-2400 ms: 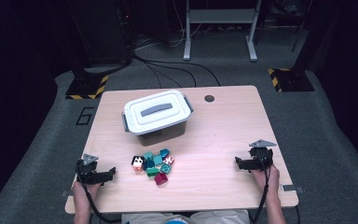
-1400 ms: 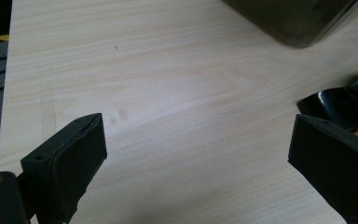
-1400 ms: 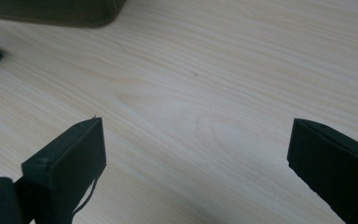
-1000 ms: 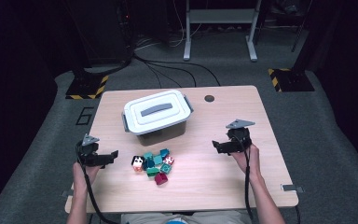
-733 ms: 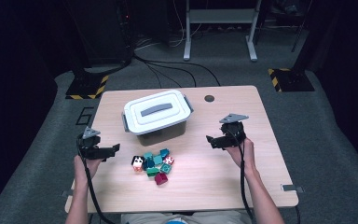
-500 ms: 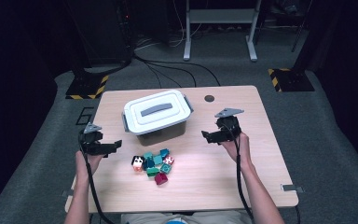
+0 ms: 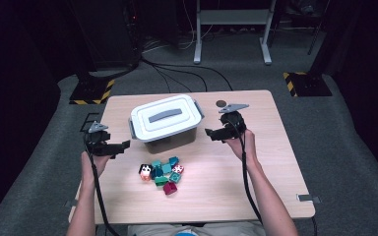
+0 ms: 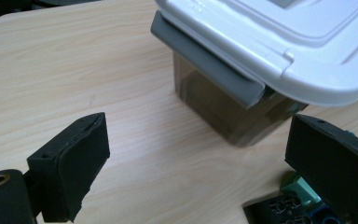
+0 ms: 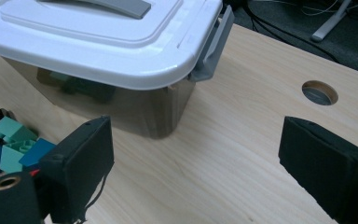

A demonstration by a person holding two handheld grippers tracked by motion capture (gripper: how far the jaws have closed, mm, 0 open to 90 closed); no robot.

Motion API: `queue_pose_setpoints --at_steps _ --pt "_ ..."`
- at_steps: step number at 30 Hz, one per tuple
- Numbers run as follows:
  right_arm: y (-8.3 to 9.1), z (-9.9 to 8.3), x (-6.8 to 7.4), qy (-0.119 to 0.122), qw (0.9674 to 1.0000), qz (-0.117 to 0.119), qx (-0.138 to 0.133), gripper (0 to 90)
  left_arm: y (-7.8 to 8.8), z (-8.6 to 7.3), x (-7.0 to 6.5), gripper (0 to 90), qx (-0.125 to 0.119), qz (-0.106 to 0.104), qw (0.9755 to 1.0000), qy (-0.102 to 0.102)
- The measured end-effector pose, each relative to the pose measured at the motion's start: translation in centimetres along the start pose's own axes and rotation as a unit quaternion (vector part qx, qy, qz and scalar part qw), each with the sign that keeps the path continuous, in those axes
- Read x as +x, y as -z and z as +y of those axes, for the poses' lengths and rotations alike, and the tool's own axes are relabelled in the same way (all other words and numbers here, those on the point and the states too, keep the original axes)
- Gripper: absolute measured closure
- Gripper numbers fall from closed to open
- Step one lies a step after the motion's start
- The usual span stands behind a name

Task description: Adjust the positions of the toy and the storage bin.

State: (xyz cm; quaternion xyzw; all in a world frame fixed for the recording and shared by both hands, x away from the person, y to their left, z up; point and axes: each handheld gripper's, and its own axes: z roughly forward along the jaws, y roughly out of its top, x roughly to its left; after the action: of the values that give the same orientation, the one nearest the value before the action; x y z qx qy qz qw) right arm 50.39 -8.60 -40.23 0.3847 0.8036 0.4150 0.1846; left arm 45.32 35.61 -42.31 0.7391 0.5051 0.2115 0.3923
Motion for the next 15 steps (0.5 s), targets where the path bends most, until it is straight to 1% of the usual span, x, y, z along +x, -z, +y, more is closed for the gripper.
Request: queue_pose_setpoints --at_steps 1,2,6,7,8,9,10,13,15 --pt "-0.2 0.2 0.1 0.001 1.0 0.0 0.0 9.5 -0.1 0.1 0.0 6.0 -0.005 0.002 1.0 0.002" --pt "-0.3 0.4 0.1 0.002 1.0 0.0 0.001 9.5 -0.1 0.3 0.0 6.0 -0.002 -0.001 1.0 0.001" --pt "-0.6 1.1 0.0 0.006 1.0 0.0 -0.001 9.9 -0.1 1.0 -0.1 6.0 -0.004 0.0 1.0 -0.003" --pt "-0.8 1.3 0.0 0.0 1.0 -0.001 -0.002 10.3 -0.1 1.1 -0.1 6.2 -0.007 0.001 1.0 -0.003" --pt "-0.8 1.5 -0.1 0.005 1.0 0.0 0.0 10.6 -0.2 1.3 -0.1 6.2 -0.008 0.003 1.0 -0.005" --pt "-0.9 1.6 -0.2 0.003 1.0 -0.001 0.0 11.2 -0.2 1.4 -0.1 6.3 -0.004 0.002 1.0 -0.007" --pt "-0.9 1.6 -0.2 0.003 1.0 -0.001 0.0 11.2 -0.3 1.6 -0.2 6.3 -0.008 0.002 1.0 -0.005" --pt "-1.3 2.3 -0.5 0.0 1.0 -0.001 -0.002 13.4 -0.4 1.9 -0.2 6.7 -0.004 0.0 1.0 -0.003" --pt "-1.5 2.4 -0.6 0.003 1.0 -0.003 -0.003 13.8 -0.5 2.1 -0.2 6.9 -0.009 0.002 1.0 -0.002"
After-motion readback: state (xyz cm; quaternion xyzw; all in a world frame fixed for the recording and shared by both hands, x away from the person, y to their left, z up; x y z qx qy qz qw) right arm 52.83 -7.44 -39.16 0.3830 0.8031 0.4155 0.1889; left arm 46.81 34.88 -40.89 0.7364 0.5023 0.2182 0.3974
